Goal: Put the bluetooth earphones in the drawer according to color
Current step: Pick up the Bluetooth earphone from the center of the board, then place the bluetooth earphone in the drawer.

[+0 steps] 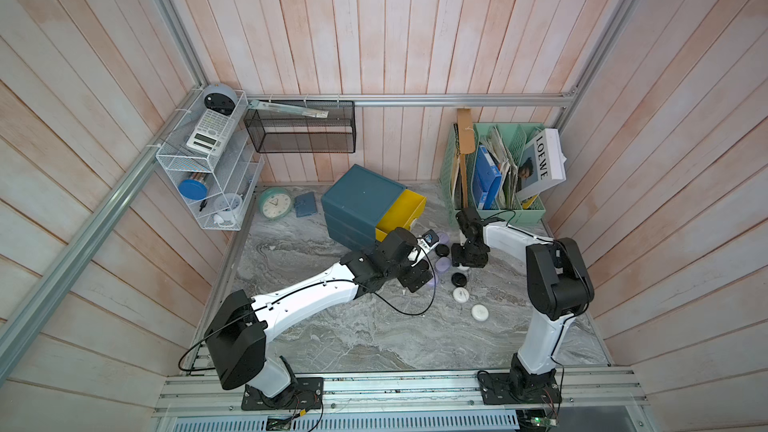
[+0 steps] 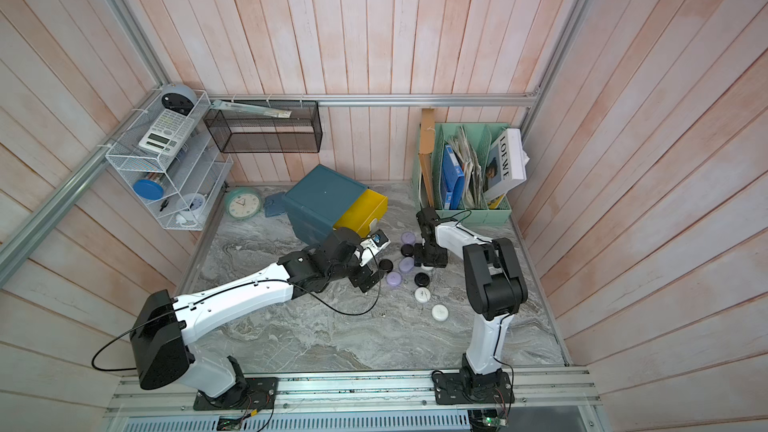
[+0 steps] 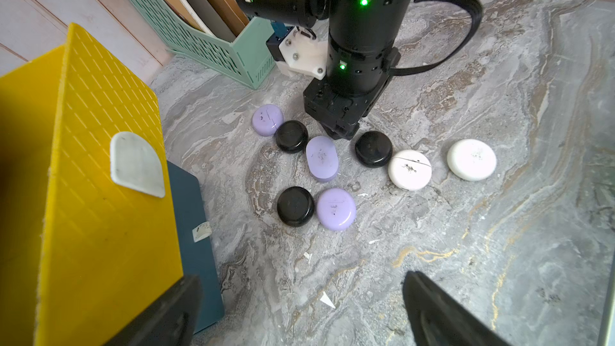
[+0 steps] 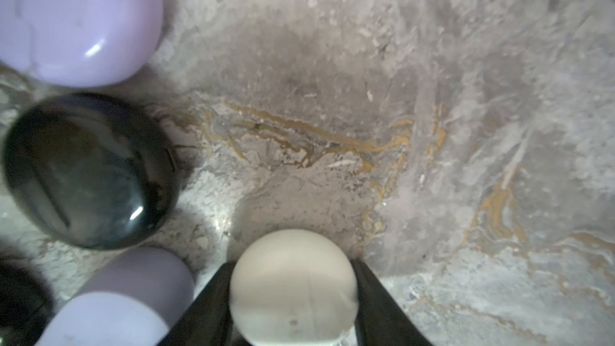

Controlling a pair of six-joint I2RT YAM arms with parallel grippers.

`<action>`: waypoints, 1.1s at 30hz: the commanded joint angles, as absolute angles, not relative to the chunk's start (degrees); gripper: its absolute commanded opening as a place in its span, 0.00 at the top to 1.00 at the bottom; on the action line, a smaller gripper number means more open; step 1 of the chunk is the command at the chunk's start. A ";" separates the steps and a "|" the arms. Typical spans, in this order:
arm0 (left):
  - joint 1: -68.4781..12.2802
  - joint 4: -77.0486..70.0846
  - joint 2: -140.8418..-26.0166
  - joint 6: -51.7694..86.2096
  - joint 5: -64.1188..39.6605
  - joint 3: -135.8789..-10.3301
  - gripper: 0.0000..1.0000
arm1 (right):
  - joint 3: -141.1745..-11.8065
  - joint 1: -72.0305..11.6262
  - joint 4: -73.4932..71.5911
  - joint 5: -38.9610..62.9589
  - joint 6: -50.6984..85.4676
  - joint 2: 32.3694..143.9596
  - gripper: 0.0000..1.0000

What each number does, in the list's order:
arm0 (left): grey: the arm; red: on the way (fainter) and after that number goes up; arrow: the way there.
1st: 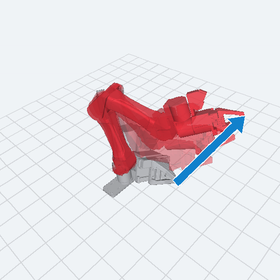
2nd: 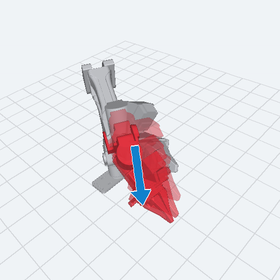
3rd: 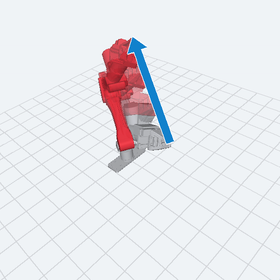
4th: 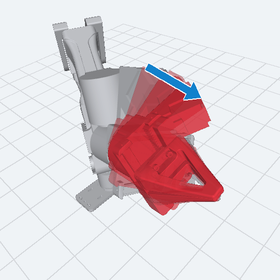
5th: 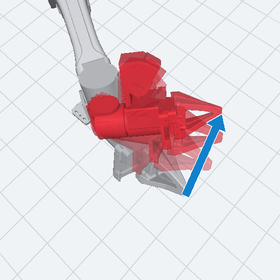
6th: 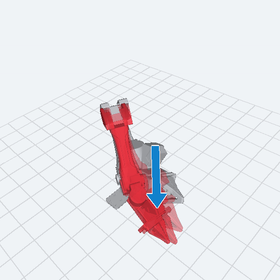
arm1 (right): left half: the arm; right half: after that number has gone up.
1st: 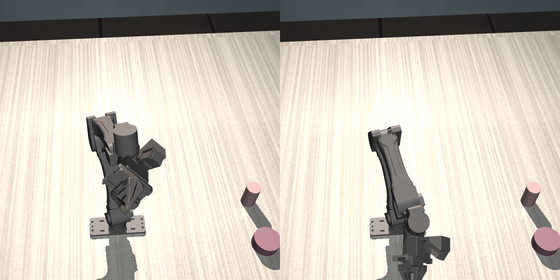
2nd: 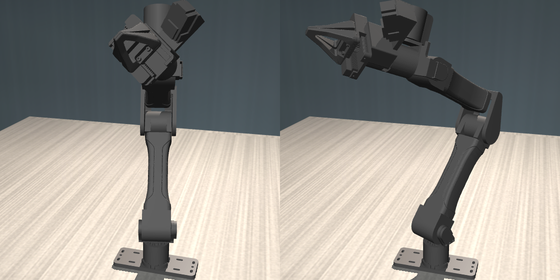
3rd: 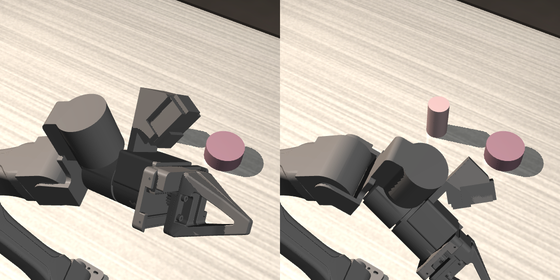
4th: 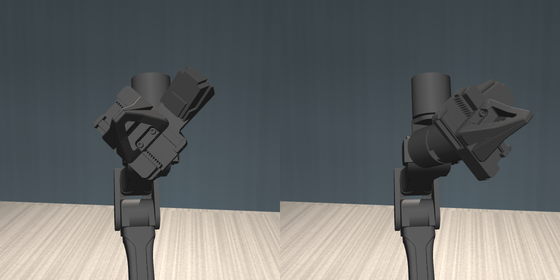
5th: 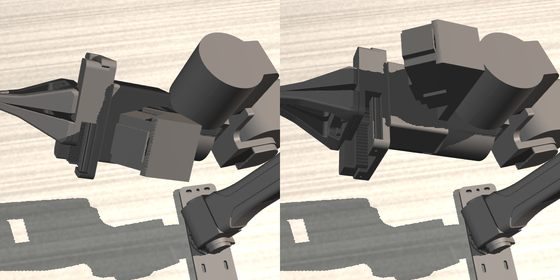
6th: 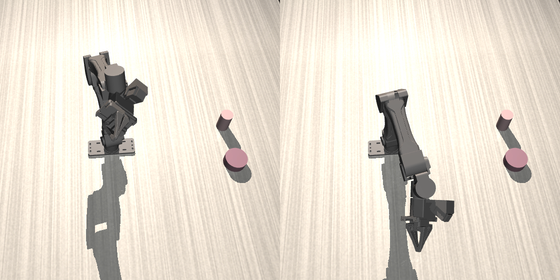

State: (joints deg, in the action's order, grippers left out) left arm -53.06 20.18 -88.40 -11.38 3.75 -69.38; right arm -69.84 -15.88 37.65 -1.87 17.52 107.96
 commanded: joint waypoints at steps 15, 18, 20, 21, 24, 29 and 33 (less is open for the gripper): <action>-47.44 16.88 -81.05 -8.35 1.49 -68.83 0.00 | -62.44 -17.50 24.75 1.69 14.50 82.54 1.00; -44.40 15.69 -79.15 -7.55 1.00 -68.31 0.00 | -62.59 -18.97 21.44 2.66 13.48 78.99 1.00; -43.03 15.58 -78.51 -8.03 2.63 -68.12 0.00 | -62.60 -20.29 18.43 3.25 12.72 77.20 1.00; -42.59 15.55 -78.36 -8.15 3.53 -68.12 0.00 | -62.54 -20.96 17.02 3.19 12.81 76.58 1.00; -41.37 15.39 -77.55 -8.26 5.14 -68.04 0.00 | -63.97 -22.86 13.98 3.31 12.77 75.19 1.00; -39.33 14.23 -75.53 -8.17 5.10 -67.16 0.00 | -69.80 -26.50 13.67 4.50 11.26 76.88 1.00; -37.52 14.24 -74.64 -8.39 5.37 -66.98 0.00 | -73.96 -28.79 12.78 6.98 10.64 80.43 1.00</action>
